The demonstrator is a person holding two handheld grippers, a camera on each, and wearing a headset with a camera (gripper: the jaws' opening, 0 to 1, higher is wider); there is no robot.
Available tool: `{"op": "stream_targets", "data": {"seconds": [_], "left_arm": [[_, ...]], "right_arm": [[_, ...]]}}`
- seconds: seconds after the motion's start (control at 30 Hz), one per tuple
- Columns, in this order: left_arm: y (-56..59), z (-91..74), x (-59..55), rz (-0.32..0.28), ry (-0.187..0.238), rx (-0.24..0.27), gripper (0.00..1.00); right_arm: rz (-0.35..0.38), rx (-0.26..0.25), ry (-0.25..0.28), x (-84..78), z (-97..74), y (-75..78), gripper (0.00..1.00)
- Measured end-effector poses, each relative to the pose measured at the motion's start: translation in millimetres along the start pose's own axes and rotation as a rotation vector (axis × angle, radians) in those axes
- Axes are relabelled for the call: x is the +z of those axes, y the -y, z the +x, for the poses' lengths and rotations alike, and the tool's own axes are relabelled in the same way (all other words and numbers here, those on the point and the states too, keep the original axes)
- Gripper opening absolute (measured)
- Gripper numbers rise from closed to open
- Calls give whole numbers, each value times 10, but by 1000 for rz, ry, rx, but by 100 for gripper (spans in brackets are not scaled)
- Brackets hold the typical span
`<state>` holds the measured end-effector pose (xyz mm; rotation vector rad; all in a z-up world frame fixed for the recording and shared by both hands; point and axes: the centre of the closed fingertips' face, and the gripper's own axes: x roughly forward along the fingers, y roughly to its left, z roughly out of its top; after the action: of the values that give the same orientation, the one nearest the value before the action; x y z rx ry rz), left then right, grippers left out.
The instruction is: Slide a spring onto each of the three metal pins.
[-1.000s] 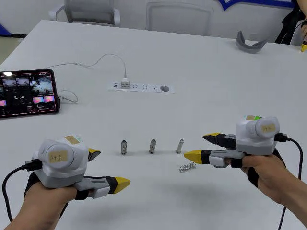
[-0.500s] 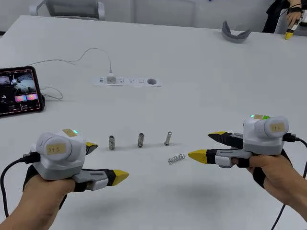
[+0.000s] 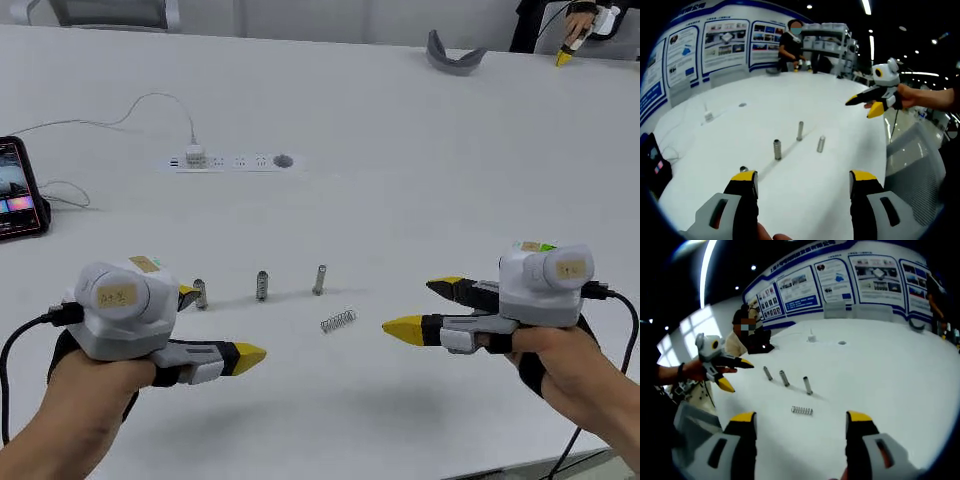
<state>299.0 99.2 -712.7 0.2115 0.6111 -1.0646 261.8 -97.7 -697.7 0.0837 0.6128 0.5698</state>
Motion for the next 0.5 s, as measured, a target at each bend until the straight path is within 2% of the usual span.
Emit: {"op": "stream_targets", "data": {"seconds": [0.23, 0.43, 0.5], "left_arm": [[170, 176, 58, 43, -23, -43, 75], [310, 406, 171, 83, -35, -81, 75], [322, 509, 156, 89, -45, -87, 75]], "right_arm": [[9, 0, -5, -101, -44, 2, 75], [31, -2, -14, -249, -91, -17, 75], [34, 3, -20, -301, -100, -43, 76]]}}
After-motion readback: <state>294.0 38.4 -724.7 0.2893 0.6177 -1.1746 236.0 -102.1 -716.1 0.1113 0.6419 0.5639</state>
